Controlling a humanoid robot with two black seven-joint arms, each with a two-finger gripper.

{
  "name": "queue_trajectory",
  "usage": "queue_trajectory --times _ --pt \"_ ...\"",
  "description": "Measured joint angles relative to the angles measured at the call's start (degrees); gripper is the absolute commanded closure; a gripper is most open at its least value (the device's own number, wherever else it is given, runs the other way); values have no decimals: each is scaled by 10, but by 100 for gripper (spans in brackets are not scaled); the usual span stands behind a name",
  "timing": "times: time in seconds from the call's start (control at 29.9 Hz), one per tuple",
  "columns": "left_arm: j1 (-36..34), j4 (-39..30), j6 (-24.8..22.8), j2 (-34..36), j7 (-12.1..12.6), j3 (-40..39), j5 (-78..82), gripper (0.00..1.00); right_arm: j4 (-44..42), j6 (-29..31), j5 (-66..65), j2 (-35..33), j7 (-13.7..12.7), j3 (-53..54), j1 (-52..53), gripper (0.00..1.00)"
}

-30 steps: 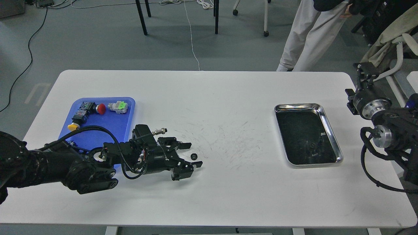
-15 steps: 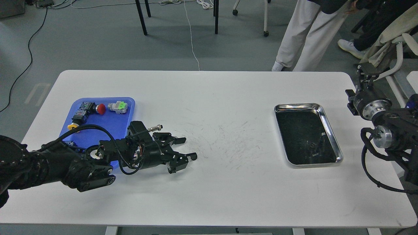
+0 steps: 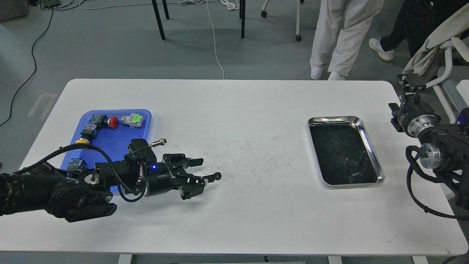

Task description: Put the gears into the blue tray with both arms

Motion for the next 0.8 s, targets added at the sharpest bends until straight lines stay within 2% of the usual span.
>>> queue_trajectory --times 0.5,0.8 --pt "17 67 0 -53 0 2 -4 36 -7 0 -13 -1 0 -1 -1 4" --pt "36 76 0 -67 0 -2 -6 40 -9 0 -14 -1 0 -1 -6 4"
